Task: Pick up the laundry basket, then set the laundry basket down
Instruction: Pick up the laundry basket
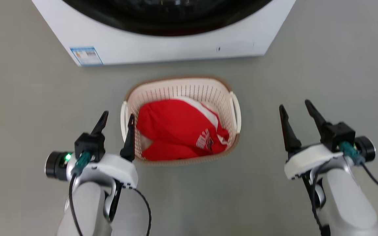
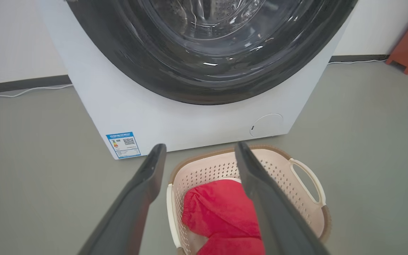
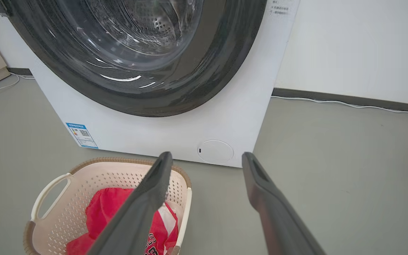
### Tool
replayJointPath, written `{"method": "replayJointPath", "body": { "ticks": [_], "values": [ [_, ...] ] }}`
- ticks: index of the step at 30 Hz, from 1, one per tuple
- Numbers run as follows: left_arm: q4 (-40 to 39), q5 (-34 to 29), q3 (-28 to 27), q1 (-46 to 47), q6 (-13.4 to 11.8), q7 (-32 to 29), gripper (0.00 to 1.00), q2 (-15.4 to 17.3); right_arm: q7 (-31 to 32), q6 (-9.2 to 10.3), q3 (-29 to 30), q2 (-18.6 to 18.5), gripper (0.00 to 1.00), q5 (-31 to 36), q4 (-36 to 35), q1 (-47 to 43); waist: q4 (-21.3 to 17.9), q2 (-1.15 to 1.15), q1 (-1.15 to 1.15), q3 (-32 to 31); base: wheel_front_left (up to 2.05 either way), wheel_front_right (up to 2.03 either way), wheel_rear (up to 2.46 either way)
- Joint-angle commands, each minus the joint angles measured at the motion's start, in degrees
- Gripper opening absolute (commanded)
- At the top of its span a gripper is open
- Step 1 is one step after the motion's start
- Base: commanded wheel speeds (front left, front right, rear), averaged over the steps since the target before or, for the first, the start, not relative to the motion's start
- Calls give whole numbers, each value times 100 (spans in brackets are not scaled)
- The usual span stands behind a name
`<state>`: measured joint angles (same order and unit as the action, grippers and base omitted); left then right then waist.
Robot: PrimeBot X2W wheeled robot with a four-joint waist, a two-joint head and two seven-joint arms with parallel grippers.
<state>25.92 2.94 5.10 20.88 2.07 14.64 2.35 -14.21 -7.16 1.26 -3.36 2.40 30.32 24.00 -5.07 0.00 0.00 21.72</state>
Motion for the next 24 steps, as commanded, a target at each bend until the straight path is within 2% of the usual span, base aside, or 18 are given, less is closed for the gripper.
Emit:
{"method": "replayJointPath", "body": {
  "ticks": [1, 15, 24],
  "values": [
    [16, -38, -136, 276, 31, 36, 100, 86, -79, -33, -100, 21, 100, -36, -23, 225, -10, 0, 0, 364, 0, 0, 0],
    [1116, -176, -93, 1667, -152, 36, 100, 116, -79, -33, -215, 46, 100, -453, 466, 1315, 26, 0, 0, 1793, 0, 0, 0],
    [1914, -139, -122, 2496, -352, 36, 100, 102, -79, -33, -248, 47, 100, -457, 963, 1883, 144, 0, 0, 2400, 0, 0, 0]
  ]
}}
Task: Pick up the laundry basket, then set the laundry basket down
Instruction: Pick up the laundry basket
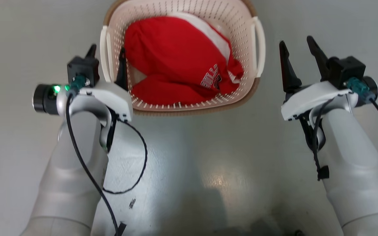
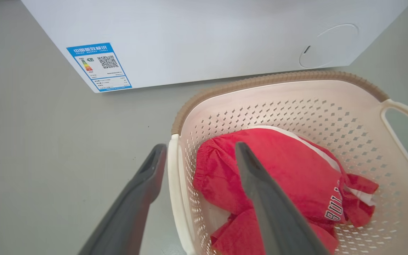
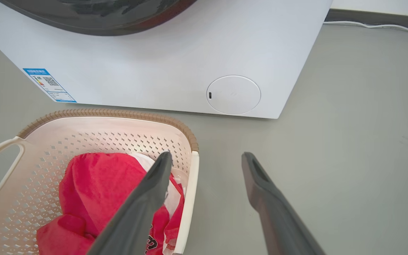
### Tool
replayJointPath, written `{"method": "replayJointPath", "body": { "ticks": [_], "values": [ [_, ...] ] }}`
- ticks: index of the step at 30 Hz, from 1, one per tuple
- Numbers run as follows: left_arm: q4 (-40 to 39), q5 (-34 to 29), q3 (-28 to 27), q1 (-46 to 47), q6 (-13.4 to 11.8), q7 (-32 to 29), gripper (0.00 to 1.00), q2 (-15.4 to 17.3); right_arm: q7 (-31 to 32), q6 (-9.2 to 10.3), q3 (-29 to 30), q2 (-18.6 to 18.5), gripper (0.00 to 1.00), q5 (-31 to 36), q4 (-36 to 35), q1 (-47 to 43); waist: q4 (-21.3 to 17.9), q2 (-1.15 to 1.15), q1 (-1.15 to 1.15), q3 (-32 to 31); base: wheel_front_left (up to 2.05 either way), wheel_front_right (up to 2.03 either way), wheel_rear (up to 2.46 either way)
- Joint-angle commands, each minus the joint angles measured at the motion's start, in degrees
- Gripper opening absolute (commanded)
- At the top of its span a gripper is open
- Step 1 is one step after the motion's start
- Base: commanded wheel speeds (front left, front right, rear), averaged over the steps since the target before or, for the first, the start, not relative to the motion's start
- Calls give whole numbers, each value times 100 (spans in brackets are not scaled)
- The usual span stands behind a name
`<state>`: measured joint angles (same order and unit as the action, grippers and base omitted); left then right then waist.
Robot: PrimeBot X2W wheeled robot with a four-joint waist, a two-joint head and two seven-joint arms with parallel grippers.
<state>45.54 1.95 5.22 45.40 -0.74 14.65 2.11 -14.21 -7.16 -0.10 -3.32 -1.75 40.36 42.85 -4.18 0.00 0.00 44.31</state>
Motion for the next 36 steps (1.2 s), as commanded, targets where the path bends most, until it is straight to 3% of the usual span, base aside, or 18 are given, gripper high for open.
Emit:
{"method": "replayJointPath", "body": {
  "ticks": [1, 14, 36],
  "values": [
    [10, -29, -146, 129, -96, 35, 100, 124, -79, -33, -136, 44, 100, -42, -7, 47, 65, 0, 0, 189, 0, 0, 0],
    [326, -26, -116, 660, -180, 35, 100, 187, -79, -33, -364, 44, 100, -155, 156, 445, 136, 0, 0, 748, 0, 0, 0],
    [134, -3, -74, 874, -270, 35, 100, 237, -79, -33, -381, 44, 100, -224, 245, 791, 241, 0, 0, 1512, 0, 0, 0]
  ]
}}
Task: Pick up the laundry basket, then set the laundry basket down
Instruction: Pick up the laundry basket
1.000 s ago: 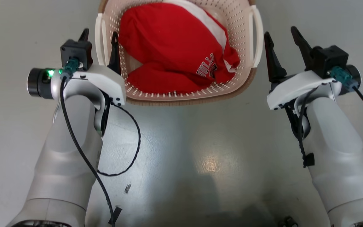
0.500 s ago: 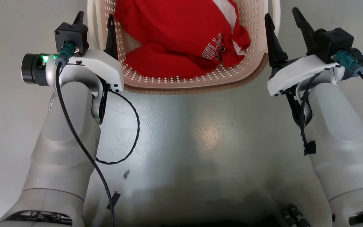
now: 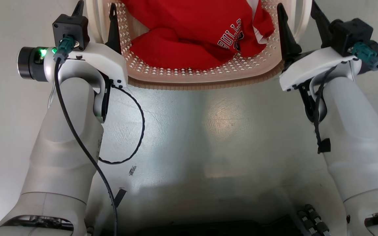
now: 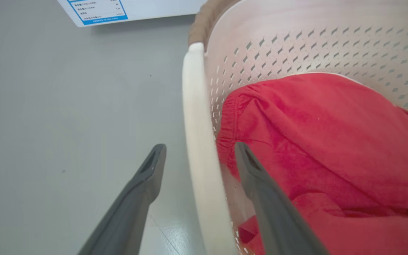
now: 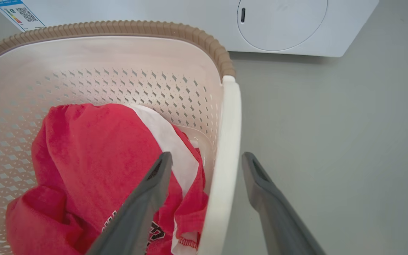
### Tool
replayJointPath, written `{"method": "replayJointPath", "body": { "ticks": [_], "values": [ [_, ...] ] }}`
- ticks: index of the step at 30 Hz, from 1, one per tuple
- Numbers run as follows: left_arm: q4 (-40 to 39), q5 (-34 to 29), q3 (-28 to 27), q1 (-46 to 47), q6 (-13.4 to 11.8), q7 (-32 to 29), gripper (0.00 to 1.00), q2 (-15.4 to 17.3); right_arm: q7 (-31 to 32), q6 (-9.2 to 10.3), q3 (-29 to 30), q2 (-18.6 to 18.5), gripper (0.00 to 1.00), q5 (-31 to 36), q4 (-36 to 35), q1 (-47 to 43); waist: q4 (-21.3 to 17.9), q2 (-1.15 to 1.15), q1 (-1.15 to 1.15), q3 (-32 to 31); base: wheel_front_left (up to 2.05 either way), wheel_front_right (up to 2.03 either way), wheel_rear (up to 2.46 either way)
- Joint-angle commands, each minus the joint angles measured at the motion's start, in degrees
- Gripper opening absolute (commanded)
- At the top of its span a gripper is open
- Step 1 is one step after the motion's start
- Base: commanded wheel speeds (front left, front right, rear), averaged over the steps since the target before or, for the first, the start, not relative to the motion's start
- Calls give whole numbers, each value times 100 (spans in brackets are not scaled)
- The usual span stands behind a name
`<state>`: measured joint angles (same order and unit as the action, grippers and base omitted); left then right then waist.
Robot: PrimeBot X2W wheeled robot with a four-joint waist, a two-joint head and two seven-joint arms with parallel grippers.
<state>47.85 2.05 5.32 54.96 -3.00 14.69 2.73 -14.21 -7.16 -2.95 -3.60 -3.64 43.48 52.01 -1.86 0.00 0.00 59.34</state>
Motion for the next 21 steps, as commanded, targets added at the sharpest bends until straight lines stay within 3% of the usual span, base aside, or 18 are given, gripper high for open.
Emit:
{"method": "replayJointPath", "body": {
  "ticks": [1, 14, 15, 16, 17, 18, 19, 21],
  "values": [
    [-90, -8, -69, -80, -48, 30, 100, 167, -79, -33, -104, 72, 100, -50, -29, -99, 17, 0, 0, 36, 0, 0, 0],
    [12, -26, 29, -27, -32, 30, 100, 191, -79, -33, -248, 72, 100, -263, 195, -29, -24, 0, 0, 39, 0, 0, 0],
    [28, -31, 47, -28, -15, 30, 100, 193, -79, -33, -255, 72, 93, -281, 220, -26, -30, 0, 0, 38, 0, 0, 0],
    [42, -24, 55, -28, 0, 30, 95, 192, -79, -33, -262, 72, 47, -302, 239, -26, -37, 0, 0, 36, 0, 0, 0],
    [59, -25, 79, -25, 38, 30, 39, 191, -79, -33, -272, 72, 34, -326, 253, -25, -45, 0, 0, 37, 0, 0, 0],
    [90, -19, 100, -18, 82, 30, 0, 189, -79, -33, -292, 72, 16, -352, 281, -24, -52, 0, 0, 40, 0, 0, 0],
    [117, -9, 108, -4, 101, 30, 0, 186, -79, -33, -308, 72, 0, -375, 295, -15, -58, 0, 0, 45, 0, 0, 0],
    [146, 1, 118, 26, 103, 30, 0, 179, -79, -33, -335, 72, 0, -444, 334, -20, -63, 0, 0, 51, 0, 0, 0]
  ]
}}
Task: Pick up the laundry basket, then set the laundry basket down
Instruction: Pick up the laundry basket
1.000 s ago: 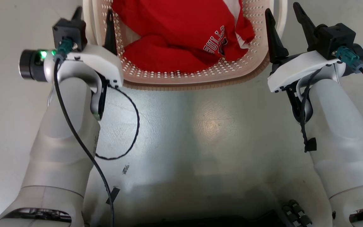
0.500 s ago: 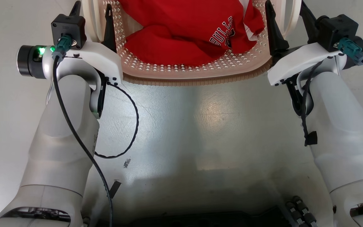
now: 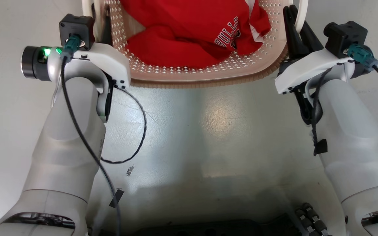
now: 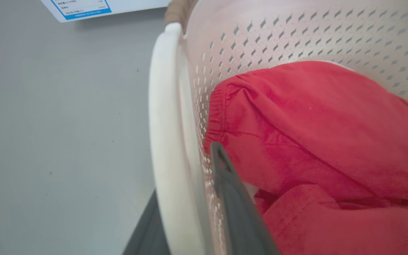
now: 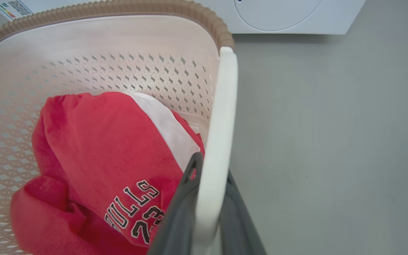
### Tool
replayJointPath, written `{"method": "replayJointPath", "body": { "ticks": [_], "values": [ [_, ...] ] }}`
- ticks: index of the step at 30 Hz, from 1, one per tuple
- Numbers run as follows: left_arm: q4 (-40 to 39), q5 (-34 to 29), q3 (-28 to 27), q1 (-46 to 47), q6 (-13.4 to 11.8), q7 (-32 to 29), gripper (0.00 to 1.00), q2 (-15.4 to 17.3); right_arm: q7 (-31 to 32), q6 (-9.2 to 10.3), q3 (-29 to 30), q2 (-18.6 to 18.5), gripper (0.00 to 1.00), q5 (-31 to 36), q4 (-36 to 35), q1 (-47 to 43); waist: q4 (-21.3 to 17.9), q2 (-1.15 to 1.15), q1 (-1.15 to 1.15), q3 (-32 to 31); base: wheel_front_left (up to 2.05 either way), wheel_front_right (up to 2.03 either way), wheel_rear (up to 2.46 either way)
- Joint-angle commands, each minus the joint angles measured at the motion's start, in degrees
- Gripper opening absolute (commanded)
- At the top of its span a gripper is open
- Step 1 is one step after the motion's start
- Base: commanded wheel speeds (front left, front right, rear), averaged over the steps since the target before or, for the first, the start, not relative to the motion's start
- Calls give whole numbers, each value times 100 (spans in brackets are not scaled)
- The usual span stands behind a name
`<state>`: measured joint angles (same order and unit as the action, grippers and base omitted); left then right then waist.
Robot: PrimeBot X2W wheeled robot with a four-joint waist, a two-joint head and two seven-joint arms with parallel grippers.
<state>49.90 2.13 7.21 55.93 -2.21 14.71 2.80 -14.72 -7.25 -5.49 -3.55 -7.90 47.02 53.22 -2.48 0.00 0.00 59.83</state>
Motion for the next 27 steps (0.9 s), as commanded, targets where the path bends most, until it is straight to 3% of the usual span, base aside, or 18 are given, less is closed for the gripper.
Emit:
{"method": "replayJointPath", "body": {
  "ticks": [1, 16, 27],
  "values": [
    [-49, -3, -66, -57, 20, 29, 0, 170, -28, -24, -92, 68, 0, -38, -10, -140, -5, 0, 0, 6, 0, 0, 0],
    [237, 112, -25, -101, 9, 29, 0, 113, -28, -24, -215, 68, 0, -170, 245, -228, 9, 0, 0, -296, 0, 0, 0],
    [900, 326, 91, -324, 83, 29, 0, 29, -28, -24, -565, 68, 0, -328, 968, -268, 29, 0, 0, -1153, 0, 0, 0]
  ]
}}
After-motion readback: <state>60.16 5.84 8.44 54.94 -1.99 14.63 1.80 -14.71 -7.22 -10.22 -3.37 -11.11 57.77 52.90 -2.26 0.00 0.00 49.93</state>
